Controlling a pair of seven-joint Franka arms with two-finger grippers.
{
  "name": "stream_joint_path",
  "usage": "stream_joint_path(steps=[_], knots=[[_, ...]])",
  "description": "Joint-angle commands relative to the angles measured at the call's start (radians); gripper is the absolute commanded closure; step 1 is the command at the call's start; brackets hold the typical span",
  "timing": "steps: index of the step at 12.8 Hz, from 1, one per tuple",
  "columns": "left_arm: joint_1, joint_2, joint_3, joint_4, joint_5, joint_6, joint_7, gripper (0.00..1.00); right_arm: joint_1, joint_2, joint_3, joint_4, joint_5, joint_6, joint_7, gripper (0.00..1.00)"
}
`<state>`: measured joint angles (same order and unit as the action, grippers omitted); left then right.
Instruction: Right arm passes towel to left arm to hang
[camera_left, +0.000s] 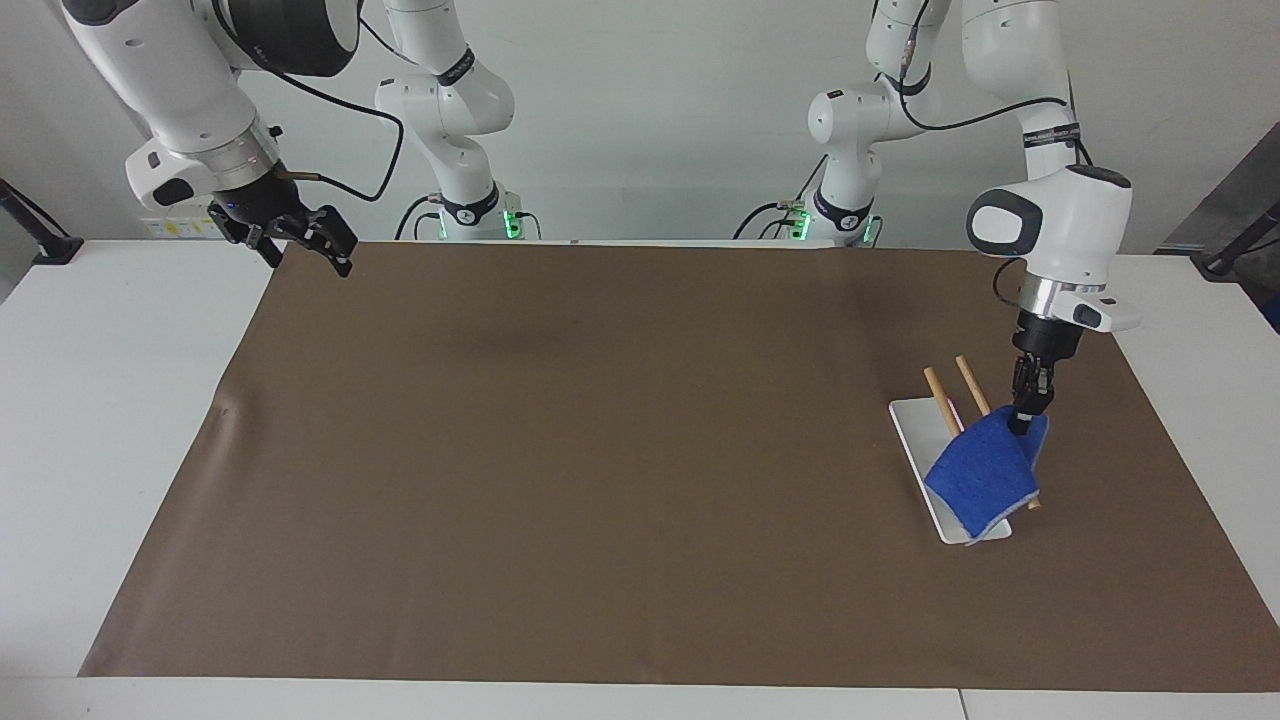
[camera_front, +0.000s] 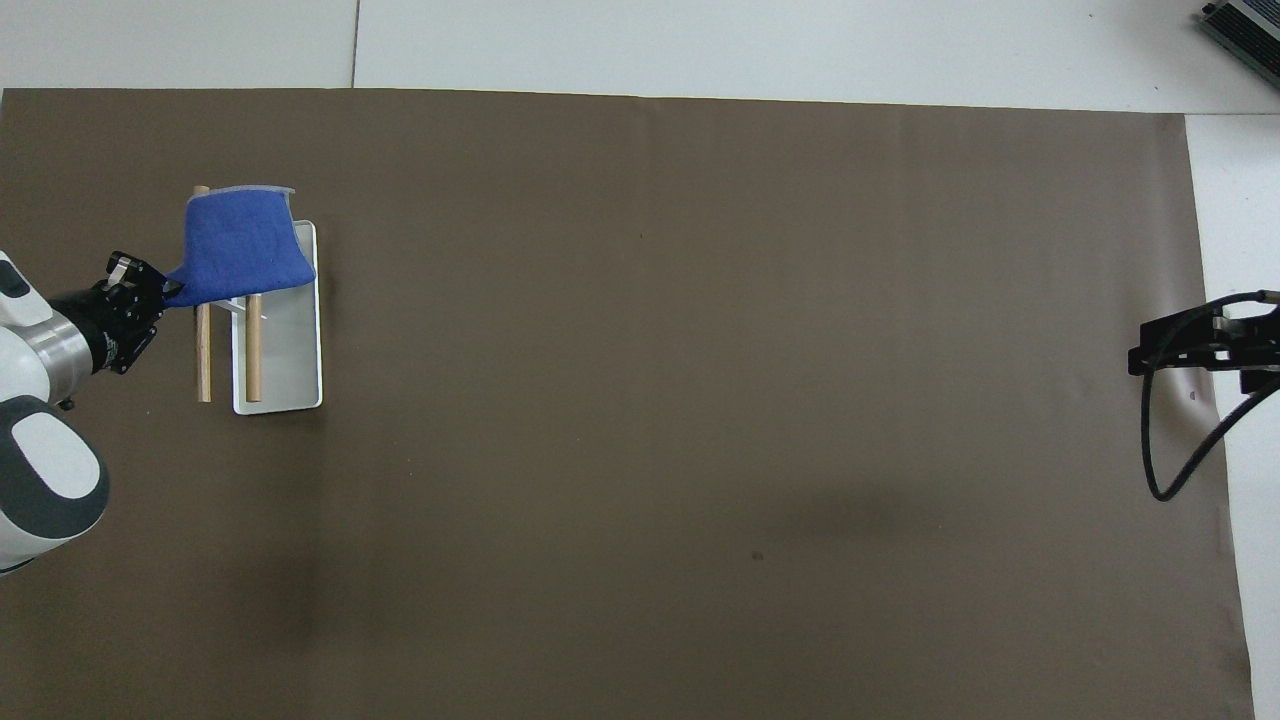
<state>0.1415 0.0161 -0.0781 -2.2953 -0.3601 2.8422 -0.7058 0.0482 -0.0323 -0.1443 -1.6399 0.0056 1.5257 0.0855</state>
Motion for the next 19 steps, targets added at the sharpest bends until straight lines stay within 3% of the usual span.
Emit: stream_joint_path(steps=[1, 4, 6, 8, 10, 12, 17, 19], knots=[[0.007, -0.005, 0.003, -0.006, 0.012, -0.017, 0.034, 0.11, 0.001, -0.024, 0.005, -0.026, 0.000, -0.001, 0.003, 0.00], [0.009, -0.001, 0.026, 0.039, 0.012, -0.076, 0.144, 0.06, 0.007, -0.027, 0.012, -0.031, -0.019, 0.001, 0.002, 0.00], [0.009, 0.037, 0.050, 0.194, 0.026, -0.302, 0.205, 0.10, 0.009, -0.027, 0.012, -0.029, -0.023, 0.010, -0.026, 0.00], [0.009, 0.091, 0.073, 0.403, 0.221, -0.604, 0.224, 0.11, 0.009, -0.018, 0.014, 0.008, -0.021, 0.007, -0.020, 0.00], [0.007, 0.129, 0.067, 0.570, 0.341, -0.848, 0.227, 0.11, 0.036, -0.012, 0.015, 0.018, -0.050, 0.008, -0.021, 0.00], [0.007, 0.117, 0.049, 0.673, 0.352, -1.002, 0.244, 0.13, 0.038, -0.001, 0.014, 0.080, -0.050, -0.022, -0.026, 0.00], [0.007, 0.036, -0.034, 0.790, 0.357, -1.331, 0.463, 0.16, 0.036, -0.011, 0.012, 0.059, -0.042, -0.033, -0.020, 0.00], [0.006, -0.001, -0.055, 0.795, 0.397, -1.391, 0.583, 0.16, 0.036, -0.015, 0.014, 0.049, -0.042, -0.033, -0.020, 0.00]])
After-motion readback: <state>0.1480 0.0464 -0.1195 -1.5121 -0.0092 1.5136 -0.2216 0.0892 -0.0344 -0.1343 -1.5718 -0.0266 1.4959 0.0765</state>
